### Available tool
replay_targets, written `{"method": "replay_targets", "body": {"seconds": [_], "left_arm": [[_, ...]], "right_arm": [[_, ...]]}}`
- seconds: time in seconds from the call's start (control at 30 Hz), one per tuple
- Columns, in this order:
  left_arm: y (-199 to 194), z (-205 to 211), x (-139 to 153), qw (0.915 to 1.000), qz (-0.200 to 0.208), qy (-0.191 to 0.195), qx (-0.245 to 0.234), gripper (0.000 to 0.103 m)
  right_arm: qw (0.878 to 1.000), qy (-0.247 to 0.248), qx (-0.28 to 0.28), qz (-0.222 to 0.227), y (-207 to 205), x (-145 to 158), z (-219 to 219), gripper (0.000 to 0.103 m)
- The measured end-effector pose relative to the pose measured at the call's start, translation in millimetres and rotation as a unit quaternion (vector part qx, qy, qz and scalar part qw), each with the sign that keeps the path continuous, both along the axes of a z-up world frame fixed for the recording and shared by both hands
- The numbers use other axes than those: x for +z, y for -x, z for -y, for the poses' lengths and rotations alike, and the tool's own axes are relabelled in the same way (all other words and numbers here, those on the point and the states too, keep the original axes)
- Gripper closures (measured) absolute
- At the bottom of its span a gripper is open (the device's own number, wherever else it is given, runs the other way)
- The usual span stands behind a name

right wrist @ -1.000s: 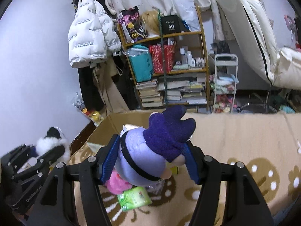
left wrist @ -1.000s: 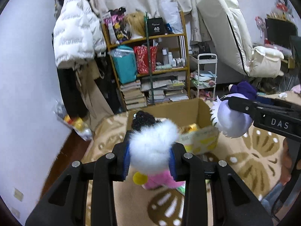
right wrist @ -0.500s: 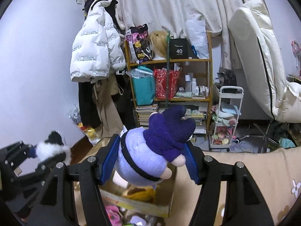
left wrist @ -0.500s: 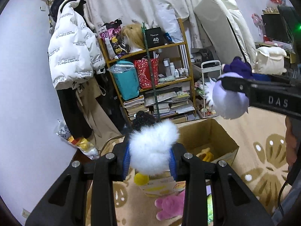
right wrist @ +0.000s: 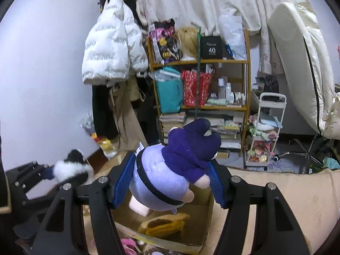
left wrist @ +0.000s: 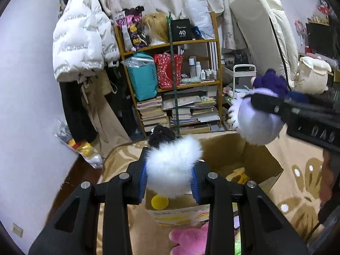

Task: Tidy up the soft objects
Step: 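Lift both toys over the cardboard box and open both tools to drop them, then withdraw both tools from the box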

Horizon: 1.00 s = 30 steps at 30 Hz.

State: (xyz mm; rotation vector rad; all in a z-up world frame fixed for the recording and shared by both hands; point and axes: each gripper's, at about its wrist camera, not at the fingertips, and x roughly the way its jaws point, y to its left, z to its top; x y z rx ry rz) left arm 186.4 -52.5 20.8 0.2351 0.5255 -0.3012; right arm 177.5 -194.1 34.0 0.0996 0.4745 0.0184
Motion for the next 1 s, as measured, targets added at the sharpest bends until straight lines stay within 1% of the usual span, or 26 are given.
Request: {"method": "replay_targets", "body": {"seconds": [0.07,0.2,0.23,0.4,0.57,0.6,0.7,0.83,0.87,0.9,0.97,1.0], "left_arm": [[-4.0,1.7,-7.6,0.9999,-0.013,0.005,0.001,0.070],[-10.8,-0.8,-21.9,0.9986,-0.047,0.026,-0.002,0.070],[-12.0,-1.3,-23.8,0.9983,-0.052,0.028,-0.001,0.070],[-16.9,-0.9,-35.1,0.9970,-0.073,0.025,0.005,0.068],[-18.3,-2.2,-43.5,0.9957,-0.091,0.019,0.010,0.066],[-18.0,-2.8,-44.0,0.9956,-0.091,0.016,0.012,0.061],[-15.6,-6.1,-46.3,0.9960,-0.085,0.011,0.023,0.050],[-15.0,-11.7,-45.1,0.9949,-0.095,0.014,0.031,0.047],[-14.5,-13.1,-44.2,0.9948,-0.095,0.011,0.032,0.044],[-14.4,-13.8,-43.5,0.9949,-0.095,0.008,0.034,0.038],[-10.2,-15.3,-41.1,0.9953,-0.089,0.000,0.037,0.032],[-8.3,-16.4,-39.9,0.9954,-0.087,-0.003,0.039,0.029]], "right_arm": [[1.000,-0.005,0.004,-0.010,-2.9,-8.7,2.6,0.034],[0.999,-0.035,0.010,-0.029,-5.6,-24.7,9.4,0.034],[0.999,-0.035,0.012,-0.032,-6.1,-27.4,9.9,0.034],[0.998,-0.035,0.019,-0.052,-10.0,-40.5,9.4,0.034],[0.997,-0.034,0.027,-0.058,-9.2,-45.5,7.7,0.034],[0.997,-0.032,0.028,-0.060,-9.1,-46.2,7.1,0.034],[0.997,-0.030,0.029,-0.067,-6.9,-48.5,6.7,0.034],[0.996,-0.035,0.031,-0.076,-2.7,-50.1,8.5,0.034],[0.996,-0.036,0.030,-0.078,-0.8,-50.1,8.8,0.034],[0.996,-0.037,0.029,-0.078,1.0,-50.1,9.1,0.033],[0.996,-0.038,0.026,-0.081,5.5,-50.0,8.9,0.023],[0.996,-0.035,0.023,-0.080,9.0,-49.4,8.1,0.015]]}}
